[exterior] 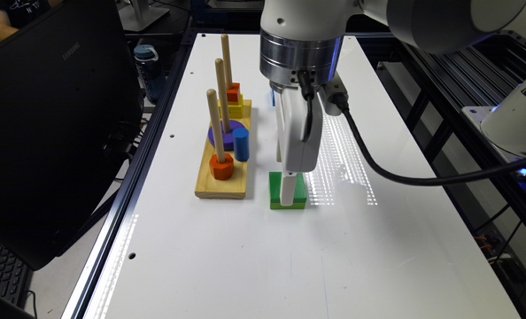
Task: Pick up green block.
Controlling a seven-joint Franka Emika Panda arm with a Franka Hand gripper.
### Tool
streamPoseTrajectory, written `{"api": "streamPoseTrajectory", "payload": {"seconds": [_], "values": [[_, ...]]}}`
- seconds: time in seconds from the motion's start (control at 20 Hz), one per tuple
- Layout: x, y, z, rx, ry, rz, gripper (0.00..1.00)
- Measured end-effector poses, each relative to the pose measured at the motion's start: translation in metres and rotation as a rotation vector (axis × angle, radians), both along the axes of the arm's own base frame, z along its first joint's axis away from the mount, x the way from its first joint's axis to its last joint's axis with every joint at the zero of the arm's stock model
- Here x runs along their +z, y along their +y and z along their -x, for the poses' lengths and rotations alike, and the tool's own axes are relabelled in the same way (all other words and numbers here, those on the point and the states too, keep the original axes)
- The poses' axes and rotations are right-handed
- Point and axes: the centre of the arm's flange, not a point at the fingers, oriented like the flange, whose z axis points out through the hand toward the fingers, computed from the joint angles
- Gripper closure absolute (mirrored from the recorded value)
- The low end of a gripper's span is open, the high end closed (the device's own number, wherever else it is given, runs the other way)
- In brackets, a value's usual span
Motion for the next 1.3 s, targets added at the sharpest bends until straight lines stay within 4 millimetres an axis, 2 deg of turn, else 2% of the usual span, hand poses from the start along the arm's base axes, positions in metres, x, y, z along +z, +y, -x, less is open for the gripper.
{"api": "streamPoseTrajectory", "payload": {"seconds": [0.8, 1.0, 1.3], "values": [[-0.009, -0.001, 0.0, 0.0, 0.01, 0.0, 0.0], [-0.029, -0.002, 0.0, 0.001, 0.009, -0.003, 0.0], [-0.031, -0.002, -0.003, -0.001, 0.006, -0.004, 0.0]]}}
